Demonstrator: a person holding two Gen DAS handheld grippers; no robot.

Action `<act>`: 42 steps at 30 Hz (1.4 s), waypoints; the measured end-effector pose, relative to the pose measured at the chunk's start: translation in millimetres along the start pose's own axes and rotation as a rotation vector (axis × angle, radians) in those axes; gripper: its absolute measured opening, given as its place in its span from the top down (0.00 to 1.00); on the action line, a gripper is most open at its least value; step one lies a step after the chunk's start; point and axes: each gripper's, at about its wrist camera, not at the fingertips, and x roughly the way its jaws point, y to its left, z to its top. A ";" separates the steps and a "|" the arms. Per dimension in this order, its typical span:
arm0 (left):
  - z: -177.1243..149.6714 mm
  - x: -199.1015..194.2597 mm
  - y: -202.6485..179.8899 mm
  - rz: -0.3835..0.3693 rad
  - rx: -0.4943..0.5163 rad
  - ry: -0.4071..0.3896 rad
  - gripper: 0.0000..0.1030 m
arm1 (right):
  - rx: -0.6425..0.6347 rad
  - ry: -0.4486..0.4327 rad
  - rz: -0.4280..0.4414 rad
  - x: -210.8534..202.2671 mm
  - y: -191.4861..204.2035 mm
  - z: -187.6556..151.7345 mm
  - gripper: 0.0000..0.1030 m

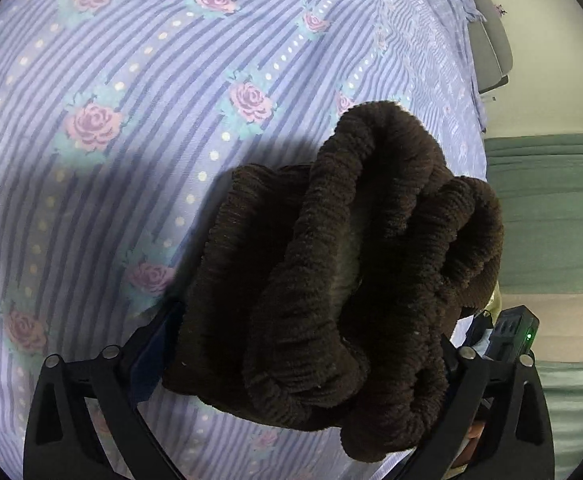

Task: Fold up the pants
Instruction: 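Lift the bundle with both tools and carry it toward the black clothes stack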

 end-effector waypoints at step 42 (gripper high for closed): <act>-108.7 -131.4 -120.6 0.102 0.269 -0.239 0.54 | -0.170 -0.224 0.021 -196.8 23.7 -69.7 0.65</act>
